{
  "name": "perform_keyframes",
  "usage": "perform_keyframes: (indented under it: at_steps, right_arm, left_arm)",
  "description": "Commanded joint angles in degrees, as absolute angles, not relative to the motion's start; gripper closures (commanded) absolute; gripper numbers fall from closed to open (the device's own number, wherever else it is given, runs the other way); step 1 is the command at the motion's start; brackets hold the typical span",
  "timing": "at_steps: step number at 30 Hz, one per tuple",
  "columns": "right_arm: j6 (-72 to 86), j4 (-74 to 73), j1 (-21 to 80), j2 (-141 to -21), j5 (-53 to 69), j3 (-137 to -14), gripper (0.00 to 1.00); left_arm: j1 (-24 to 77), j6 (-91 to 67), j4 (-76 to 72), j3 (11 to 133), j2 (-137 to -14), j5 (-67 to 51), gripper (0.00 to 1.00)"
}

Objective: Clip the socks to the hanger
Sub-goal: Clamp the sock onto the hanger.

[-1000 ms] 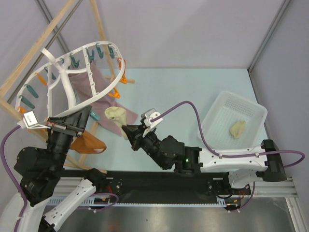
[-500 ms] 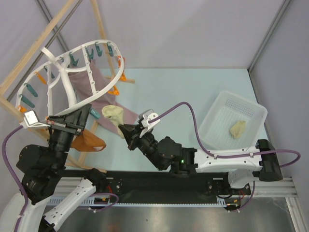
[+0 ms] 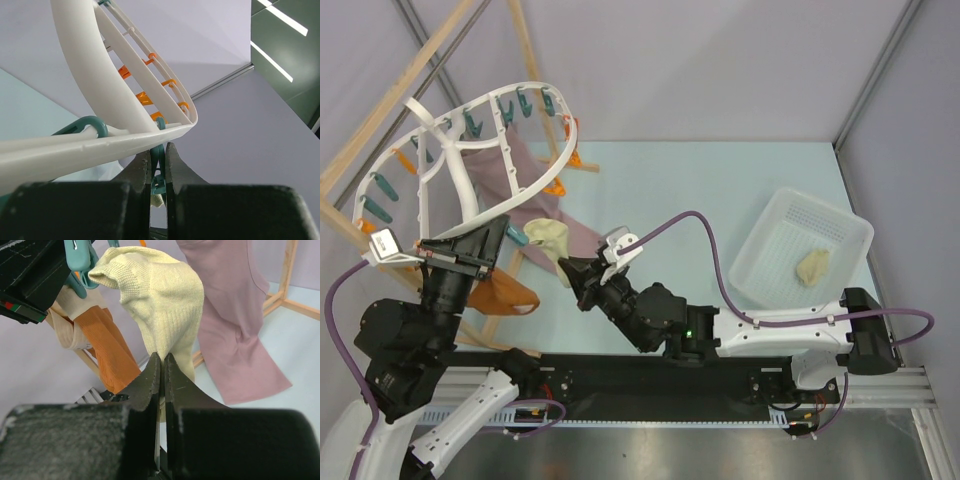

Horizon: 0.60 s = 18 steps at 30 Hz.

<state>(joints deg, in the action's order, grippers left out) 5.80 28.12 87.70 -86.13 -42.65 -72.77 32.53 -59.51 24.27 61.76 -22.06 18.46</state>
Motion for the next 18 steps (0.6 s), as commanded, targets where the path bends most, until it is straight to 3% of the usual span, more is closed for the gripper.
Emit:
perform_keyframes:
  at_steps: [1, 18]
  right_arm:
    - [6.68, 30.24, 87.8, -86.57, -43.68, -75.23, 1.0]
    - [5.01, 29.27, 88.33, -88.42, -39.47, -77.61, 1.0]
  left_arm:
    - [32.52, -64.42, 27.51, 59.94, -23.82, 16.44, 1.0]
    - [32.52, -64.07, 29.09, 60.56, -24.26, 16.79, 1.0]
